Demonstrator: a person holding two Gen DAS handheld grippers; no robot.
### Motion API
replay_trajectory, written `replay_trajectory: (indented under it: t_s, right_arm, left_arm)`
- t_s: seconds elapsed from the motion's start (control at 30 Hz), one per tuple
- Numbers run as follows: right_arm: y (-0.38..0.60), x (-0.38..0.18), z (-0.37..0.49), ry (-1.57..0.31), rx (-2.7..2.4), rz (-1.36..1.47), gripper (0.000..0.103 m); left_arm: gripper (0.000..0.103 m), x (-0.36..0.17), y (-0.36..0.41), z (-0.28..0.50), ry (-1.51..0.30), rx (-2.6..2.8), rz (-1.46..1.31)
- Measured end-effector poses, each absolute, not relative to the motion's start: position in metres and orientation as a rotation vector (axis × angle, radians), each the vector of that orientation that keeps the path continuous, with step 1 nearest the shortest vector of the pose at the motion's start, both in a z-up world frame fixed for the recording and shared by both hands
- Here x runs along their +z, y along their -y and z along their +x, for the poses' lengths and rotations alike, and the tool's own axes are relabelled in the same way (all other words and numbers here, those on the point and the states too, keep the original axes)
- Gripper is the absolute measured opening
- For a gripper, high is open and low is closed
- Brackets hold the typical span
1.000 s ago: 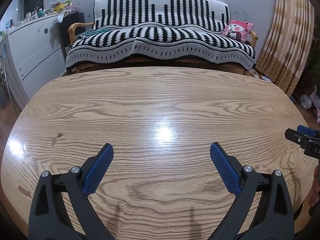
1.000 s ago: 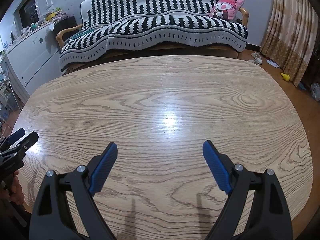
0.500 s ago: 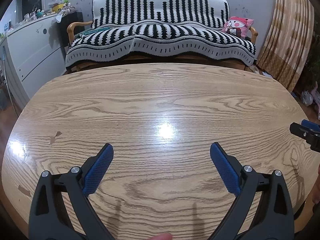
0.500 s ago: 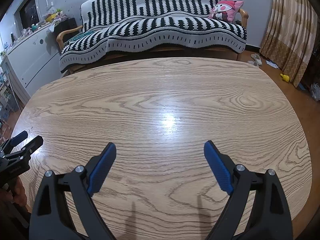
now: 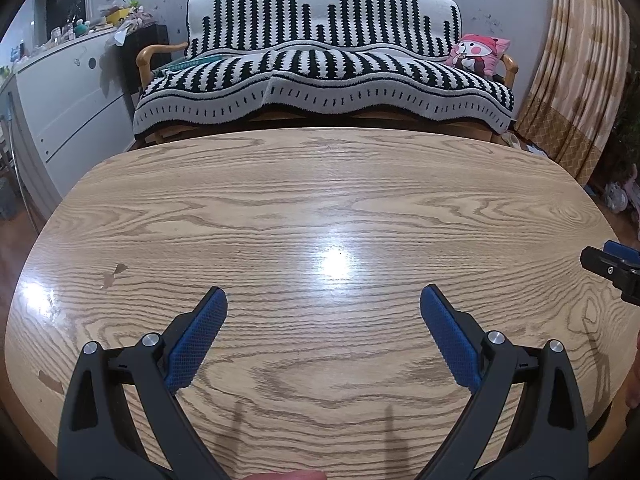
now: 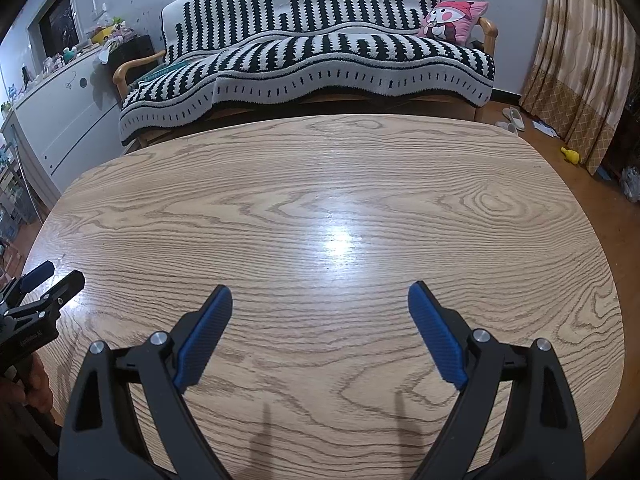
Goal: Collect trash
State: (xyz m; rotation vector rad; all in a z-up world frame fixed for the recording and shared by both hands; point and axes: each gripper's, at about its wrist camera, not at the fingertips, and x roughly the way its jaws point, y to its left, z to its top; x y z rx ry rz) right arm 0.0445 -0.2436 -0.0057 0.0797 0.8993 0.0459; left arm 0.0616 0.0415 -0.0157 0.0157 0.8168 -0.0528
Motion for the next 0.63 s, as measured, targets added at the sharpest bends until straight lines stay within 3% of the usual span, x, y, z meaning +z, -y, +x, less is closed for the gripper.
replay_trajectory:
  t_s: [0.63]
  right_arm:
    - [0.2448, -0.0073, 0.0441, -0.904, 0.043, 0.077, 0.087]
  left_arm:
    - [0.094, -0.0171, -0.0434, 0.0644, -0.826, -0.045, 0.025]
